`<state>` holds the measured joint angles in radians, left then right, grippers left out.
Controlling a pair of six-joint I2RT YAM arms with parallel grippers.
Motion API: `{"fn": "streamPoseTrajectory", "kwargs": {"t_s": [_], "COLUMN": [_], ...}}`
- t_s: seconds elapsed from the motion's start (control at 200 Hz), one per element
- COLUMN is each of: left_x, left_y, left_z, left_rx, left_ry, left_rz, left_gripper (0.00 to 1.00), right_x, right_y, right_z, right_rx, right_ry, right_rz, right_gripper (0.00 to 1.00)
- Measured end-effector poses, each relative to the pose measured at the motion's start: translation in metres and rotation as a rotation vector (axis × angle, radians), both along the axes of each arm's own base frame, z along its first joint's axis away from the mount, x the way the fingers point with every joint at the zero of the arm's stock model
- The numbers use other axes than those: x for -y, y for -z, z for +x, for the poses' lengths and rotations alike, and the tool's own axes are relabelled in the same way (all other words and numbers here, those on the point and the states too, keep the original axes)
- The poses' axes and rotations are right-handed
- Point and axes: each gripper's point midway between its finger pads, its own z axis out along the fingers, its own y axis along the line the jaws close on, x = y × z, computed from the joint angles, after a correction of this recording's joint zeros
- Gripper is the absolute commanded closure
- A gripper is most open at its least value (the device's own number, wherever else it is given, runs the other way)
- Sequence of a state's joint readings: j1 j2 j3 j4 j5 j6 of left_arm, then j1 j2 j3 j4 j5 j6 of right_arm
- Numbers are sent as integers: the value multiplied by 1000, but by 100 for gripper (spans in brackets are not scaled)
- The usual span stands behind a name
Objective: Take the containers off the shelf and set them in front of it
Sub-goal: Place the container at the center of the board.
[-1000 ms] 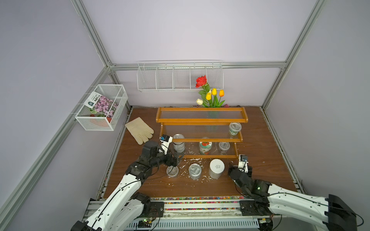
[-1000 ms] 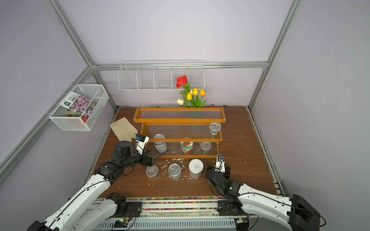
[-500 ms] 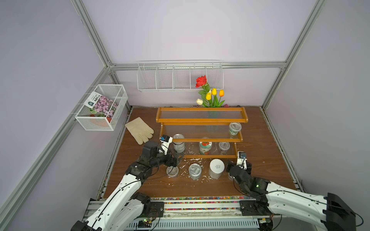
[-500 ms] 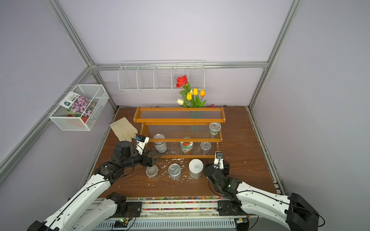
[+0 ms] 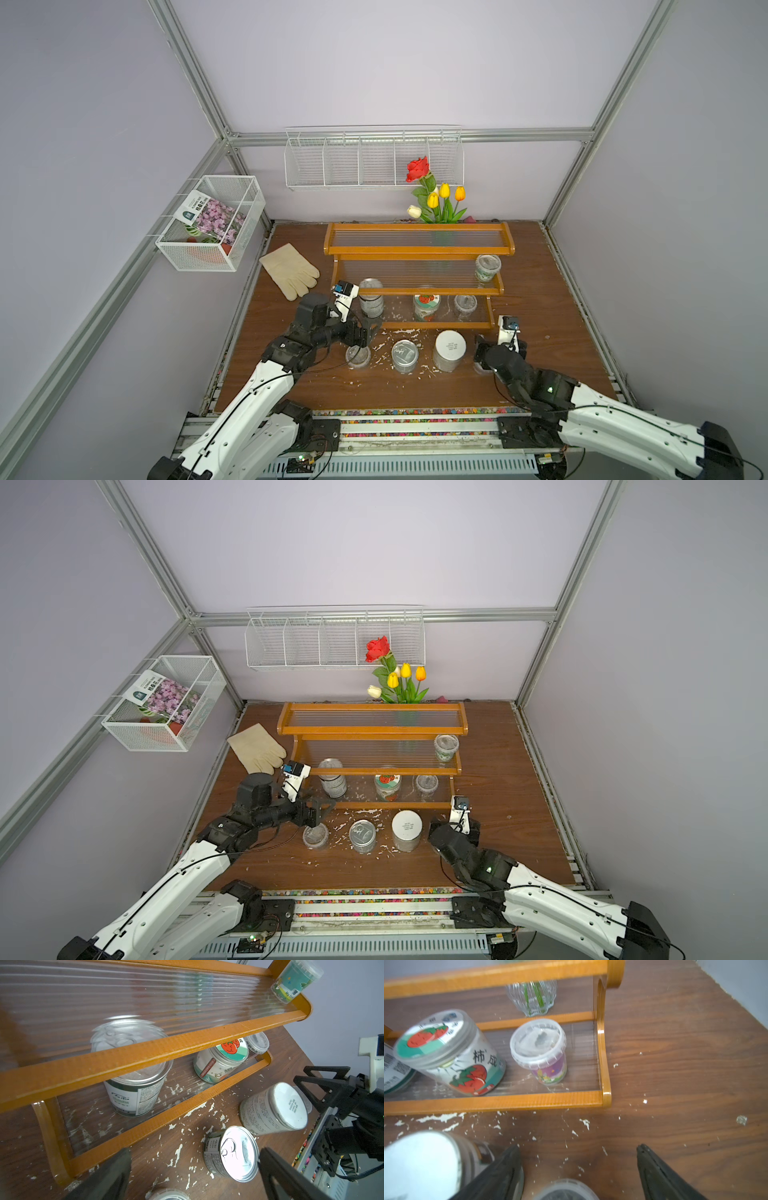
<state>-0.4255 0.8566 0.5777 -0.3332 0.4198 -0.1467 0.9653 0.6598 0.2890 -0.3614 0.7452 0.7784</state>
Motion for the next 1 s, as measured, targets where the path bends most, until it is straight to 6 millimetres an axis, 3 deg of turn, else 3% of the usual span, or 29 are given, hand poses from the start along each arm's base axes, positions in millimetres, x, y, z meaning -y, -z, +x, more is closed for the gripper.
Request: {"fn": "streamPoseTrajectory", "kwargs": {"t_s": [0.375,0.585,0.805,1.0], "left_x": [0,-1,-2,-3], "left_y": [1,-4,-2,-2], "left_z": [-1,-3,-5,-6], "left_rx": [-3,12,13,10], "left_ry": [2,2,2,1], "left_rz": [2,-4,-5,-4], "left_gripper": [1,1,1,1], "right_x": [-4,-9,-9,-7], "right_y": [18,28,28,28], "right_z": [-18,-21,-20,-18], "right_rx": [-136,-183,-173,-165], "right_ry": [-35,-54,-39,-23], "right_rz": [11,-1,19,13], "right_gripper": [6,12,25,27]}}
